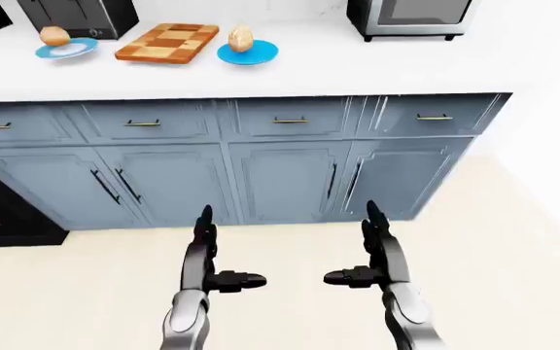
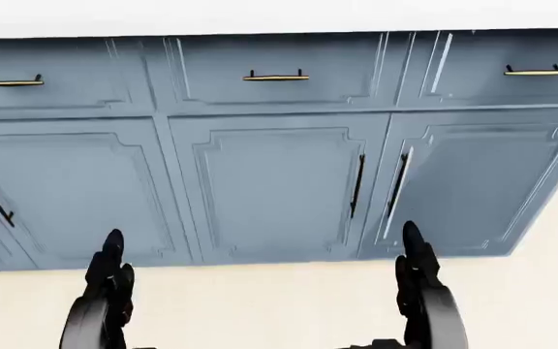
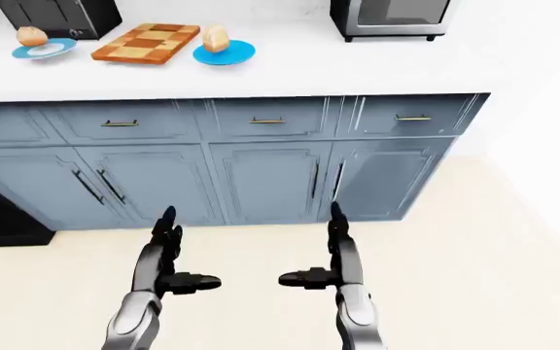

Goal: Place all breads on the cutting board.

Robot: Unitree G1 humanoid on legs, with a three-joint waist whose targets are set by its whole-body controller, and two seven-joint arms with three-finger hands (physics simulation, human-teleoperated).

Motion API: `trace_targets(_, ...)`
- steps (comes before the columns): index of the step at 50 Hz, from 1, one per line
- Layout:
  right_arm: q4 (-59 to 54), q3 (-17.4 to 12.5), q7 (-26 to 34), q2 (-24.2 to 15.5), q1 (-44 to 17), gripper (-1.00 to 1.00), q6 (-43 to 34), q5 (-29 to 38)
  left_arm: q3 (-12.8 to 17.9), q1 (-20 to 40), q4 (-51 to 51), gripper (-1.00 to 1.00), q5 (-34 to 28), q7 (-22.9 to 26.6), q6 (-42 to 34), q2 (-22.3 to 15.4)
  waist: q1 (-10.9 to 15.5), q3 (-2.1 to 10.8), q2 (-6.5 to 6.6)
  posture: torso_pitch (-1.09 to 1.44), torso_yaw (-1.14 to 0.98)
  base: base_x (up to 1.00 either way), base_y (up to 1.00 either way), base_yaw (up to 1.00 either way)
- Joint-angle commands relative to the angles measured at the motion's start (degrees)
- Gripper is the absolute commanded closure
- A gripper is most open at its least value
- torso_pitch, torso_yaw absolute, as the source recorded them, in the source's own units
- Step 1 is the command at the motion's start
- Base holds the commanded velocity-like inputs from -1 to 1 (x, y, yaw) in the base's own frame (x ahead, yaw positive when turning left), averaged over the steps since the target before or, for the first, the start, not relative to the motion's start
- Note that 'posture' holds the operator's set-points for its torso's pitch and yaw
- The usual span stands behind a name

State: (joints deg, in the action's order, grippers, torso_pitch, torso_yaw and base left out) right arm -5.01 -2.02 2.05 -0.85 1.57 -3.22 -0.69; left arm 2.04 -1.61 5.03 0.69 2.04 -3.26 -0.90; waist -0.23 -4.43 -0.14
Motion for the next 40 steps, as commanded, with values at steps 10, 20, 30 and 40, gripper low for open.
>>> trace_targets(10, 12.56, 2.08, 1.30, 0.35, 1.11, -1.00, -1.80, 1.15, 0.52, 1.46, -6.30, -1.00, 0.78, -2.26, 2.64, 0.03, 0.46, 4.38, -0.31, 0.00, 0.00, 0.00, 0.00, 0.00)
trace_targets(20, 25.78, 1.29, 0.96, -0.35, -0.93, -1.00, -15.12, 2.39, 1.69, 3.84, -15.86, -1.00, 2.02, -3.62, -9.28, -0.75, 0.49, 4.97, -0.12, 0.00, 0.00, 0.00, 0.00, 0.00)
trace_targets(30, 33.42, -3.06, -0.65, -2.43, -17.30, -1.00, -38.47, -0.05, 6.89, 21.91, -23.64, -1.00, 5.09, -6.66, -32.31, -6.12, 0.45, 5.37, -0.04, 0.00, 0.00, 0.00, 0.00, 0.00)
trace_targets(40, 36.12, -4.61, -1.66, -7.30, -35.90, -1.00, -56.86, -2.28, 9.30, 38.54, -19.11, -1.00, 8.80, -9.74, -42.10, -12.86, 0.36, 4.68, 0.35, 0.00, 0.00, 0.00, 0.00, 0.00)
